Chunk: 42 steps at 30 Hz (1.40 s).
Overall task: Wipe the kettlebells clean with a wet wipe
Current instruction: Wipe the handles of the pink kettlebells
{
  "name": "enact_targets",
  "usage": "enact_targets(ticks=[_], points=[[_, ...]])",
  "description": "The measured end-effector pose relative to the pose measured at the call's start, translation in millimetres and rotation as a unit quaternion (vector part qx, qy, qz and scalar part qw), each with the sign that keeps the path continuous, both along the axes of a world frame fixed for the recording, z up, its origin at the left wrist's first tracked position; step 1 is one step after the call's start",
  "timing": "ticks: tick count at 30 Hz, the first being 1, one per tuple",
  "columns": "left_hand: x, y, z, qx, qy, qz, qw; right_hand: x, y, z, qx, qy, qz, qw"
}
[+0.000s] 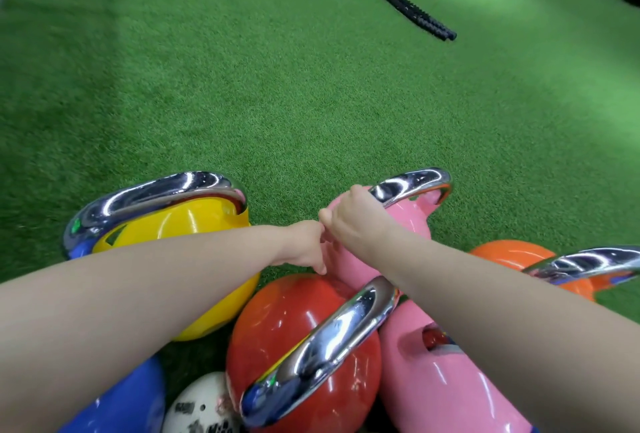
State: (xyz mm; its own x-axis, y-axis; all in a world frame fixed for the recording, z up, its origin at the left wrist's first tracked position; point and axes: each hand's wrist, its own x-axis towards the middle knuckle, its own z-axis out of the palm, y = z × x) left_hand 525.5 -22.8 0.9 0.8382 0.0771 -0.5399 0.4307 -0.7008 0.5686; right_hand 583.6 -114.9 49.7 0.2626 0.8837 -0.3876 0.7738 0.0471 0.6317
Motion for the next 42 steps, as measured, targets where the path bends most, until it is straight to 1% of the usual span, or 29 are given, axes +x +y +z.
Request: enact_targets(ticks=[2,5,7,9,10,12,13,15,17,19,21,24,27,28,32,36,39,41,42], points=[[-0.3,-1.1,-1.0,0.008,0.001,0.003,1.0,-0.7,-0.3,-5.5,-0.009,0.001,0.02,1.0],[-2.3,-2.1,-1.9,-0.01,-0.016,0.029,0.999,6.0,-6.2,3.0,0.016,0.019,0.042,0.999],[-0.1,-1.3,2.1,-0.04,-0.077,0.085,0.993,12.6,-10.2,15.4,0.039,0.015,0.03,0.999],[6.7,-1.1,13.2,-0.072,-0.176,0.155,0.969,18.7,-11.9,27.0,0.054,0.021,0.0,0.998],[10.8,-2.0,22.5,-0.087,-0.224,0.174,0.955,20.8,-11.9,32.6,0.056,0.028,-0.021,0.998],[18.3,-5.3,41.8,-0.129,-0.29,0.185,0.93,23.4,-12.7,42.7,0.048,0.039,-0.063,0.996],[21.4,-7.4,49.5,-0.145,-0.299,0.181,0.926,25.0,-14.2,47.0,0.045,0.04,-0.076,0.995],[26.0,-10.3,56.4,-0.143,-0.288,0.166,0.932,29.0,-19.5,53.2,0.049,0.035,-0.09,0.994],[28.4,-13.8,58.5,-0.117,-0.28,0.126,0.944,34.1,-25.7,56.2,0.068,0.026,-0.095,0.993],[30.1,-17.9,62.0,-0.082,-0.294,0.092,0.948,37.5,-32.1,55.2,0.102,0.02,-0.096,0.99],[34.7,-20.9,63.9,-0.046,-0.307,0.078,0.947,39.1,-40.0,55.4,0.147,-0.004,-0.083,0.986],[37.4,-24.3,66.3,0.007,-0.327,0.065,0.943,44.4,-59.9,46.4,0.21,0.026,-0.072,0.975],[33.9,-24.4,62.4,0.005,-0.34,0.055,0.939,40.9,-77.1,39.3,0.279,0.059,-0.027,0.958],[31.3,-22.9,59.9,-0.001,-0.346,0.051,0.937,39.1,-80.8,35.9,0.287,0.065,-0.01,0.956],[20.0,-19.8,47.0,-0.045,-0.343,0.06,0.936,37.0,-89.0,19.2,0.254,0.075,0.013,0.964],[17.0,-14.0,33.0,-0.091,-0.286,0.089,0.95,34.6,-78.6,16.4,0.222,0.087,0.013,0.971],[17.0,-11.1,26.6,-0.085,-0.246,0.096,0.961,29.5,-68.2,19.0,0.19,0.078,0.033,0.978],[14.1,-13.8,22.9,-0.079,-0.233,0.108,0.963,23.4,-66.5,18.4,0.195,0.086,0.066,0.975],[12.6,-16.3,18.7,-0.081,-0.226,0.119,0.963,19.7,-67.3,16.8,0.214,0.098,0.077,0.969]])
